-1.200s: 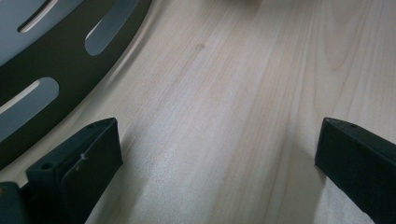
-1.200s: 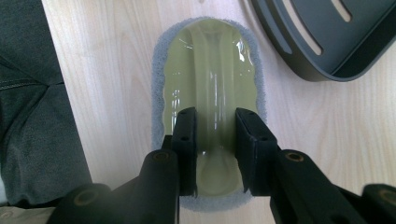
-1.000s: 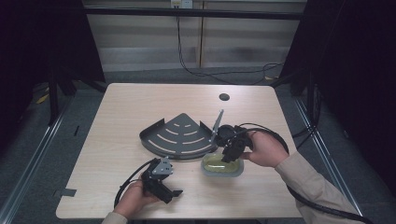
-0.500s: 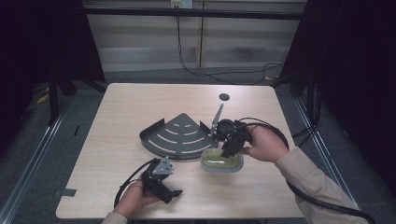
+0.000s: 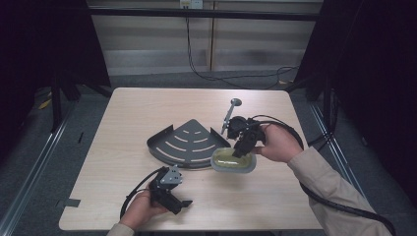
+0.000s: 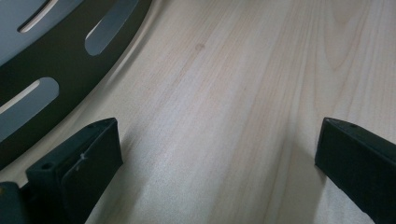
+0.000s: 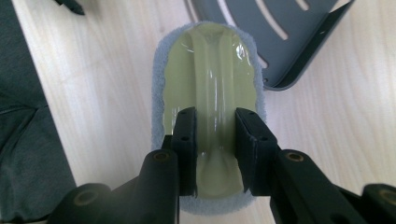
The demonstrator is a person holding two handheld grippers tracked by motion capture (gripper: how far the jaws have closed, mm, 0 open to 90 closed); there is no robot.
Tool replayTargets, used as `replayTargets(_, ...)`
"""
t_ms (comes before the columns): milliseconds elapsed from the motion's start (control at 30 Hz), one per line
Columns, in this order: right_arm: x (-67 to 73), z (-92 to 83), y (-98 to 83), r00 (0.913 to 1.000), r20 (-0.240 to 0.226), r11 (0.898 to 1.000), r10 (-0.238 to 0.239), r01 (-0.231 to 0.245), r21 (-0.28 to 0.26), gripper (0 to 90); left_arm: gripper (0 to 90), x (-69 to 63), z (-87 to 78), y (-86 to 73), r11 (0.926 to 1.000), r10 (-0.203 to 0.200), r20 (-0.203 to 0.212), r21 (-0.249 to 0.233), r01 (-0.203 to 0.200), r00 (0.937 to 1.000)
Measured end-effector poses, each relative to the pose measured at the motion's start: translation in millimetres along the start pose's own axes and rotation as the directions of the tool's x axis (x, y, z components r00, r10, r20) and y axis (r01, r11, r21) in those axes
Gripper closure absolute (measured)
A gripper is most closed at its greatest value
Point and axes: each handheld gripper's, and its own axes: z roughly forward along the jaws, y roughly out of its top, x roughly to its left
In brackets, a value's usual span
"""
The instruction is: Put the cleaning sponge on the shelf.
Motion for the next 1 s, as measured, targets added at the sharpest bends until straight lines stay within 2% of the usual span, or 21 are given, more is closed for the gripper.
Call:
replayTargets(267,-9.3,-5.7,4.2,0.9995,0.003,0.999,0.031,-0.031,-0.016,70.5,0.0,0.0,0.0,0.0,1.0,0.001,0.0,0.001,-0.001,1.0)
replayTargets(567,-20.1,-6.1,17.6,0.9981,0.012,0.997,0.061,-0.06,-0.04,70.5,0.0,0.0,0.0,0.0,1.0,0.0,0.0,0.0,0.0,1.0)
replayTargets(1000,-32.1,0.5,29.6,0.9952,0.03,0.995,0.094,-0.093,-0.027,70.5,0.0,0.3,-0.1,0.0,1.0,0.0,0.005,0.001,0.0,1.0)
